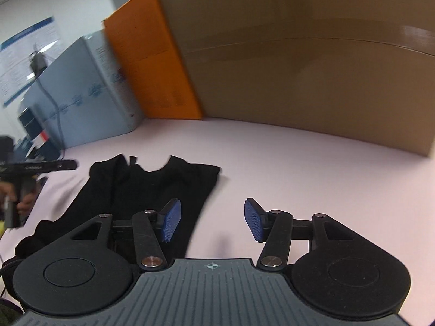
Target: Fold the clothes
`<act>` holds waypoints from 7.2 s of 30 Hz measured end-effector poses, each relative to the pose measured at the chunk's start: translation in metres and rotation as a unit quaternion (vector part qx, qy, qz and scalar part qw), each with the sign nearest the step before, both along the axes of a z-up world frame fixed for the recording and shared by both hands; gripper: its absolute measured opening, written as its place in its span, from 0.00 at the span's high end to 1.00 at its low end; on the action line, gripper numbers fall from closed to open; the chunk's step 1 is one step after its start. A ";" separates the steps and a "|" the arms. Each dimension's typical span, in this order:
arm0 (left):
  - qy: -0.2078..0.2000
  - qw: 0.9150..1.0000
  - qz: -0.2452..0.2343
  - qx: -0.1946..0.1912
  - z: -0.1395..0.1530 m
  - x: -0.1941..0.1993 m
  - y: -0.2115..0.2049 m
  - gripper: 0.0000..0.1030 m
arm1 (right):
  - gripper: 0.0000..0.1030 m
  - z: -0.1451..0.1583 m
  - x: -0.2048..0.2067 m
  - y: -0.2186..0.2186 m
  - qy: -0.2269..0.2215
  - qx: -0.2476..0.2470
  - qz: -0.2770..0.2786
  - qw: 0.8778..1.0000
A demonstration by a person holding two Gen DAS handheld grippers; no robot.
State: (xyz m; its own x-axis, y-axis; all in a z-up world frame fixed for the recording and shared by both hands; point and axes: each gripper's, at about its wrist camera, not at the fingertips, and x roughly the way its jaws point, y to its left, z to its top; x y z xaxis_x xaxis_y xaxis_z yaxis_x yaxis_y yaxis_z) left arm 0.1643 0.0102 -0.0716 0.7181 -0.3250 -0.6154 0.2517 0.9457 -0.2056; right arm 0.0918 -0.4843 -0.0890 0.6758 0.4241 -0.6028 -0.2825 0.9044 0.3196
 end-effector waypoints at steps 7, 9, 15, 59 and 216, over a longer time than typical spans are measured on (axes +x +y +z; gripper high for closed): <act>0.006 0.999 -0.036 0.002 -0.021 0.028 -0.013 0.18 | 0.52 -0.025 0.074 0.021 0.022 -0.024 0.070 0.997; 0.012 0.999 -0.031 0.010 -0.027 0.035 -0.013 0.18 | 0.52 -0.032 0.089 0.024 0.027 -0.024 0.072 0.997; 0.009 0.999 -0.026 0.027 -0.031 0.037 -0.013 0.75 | 0.80 -0.040 0.093 0.042 0.015 -0.069 0.096 0.993; -0.014 0.998 0.050 0.031 -0.020 0.099 -0.010 0.87 | 0.94 -0.024 0.166 0.082 -0.045 -0.141 0.068 0.987; 0.081 0.993 -0.043 -0.072 0.016 -0.306 0.104 0.26 | 0.31 -0.037 -0.288 0.008 0.114 0.280 -0.146 0.942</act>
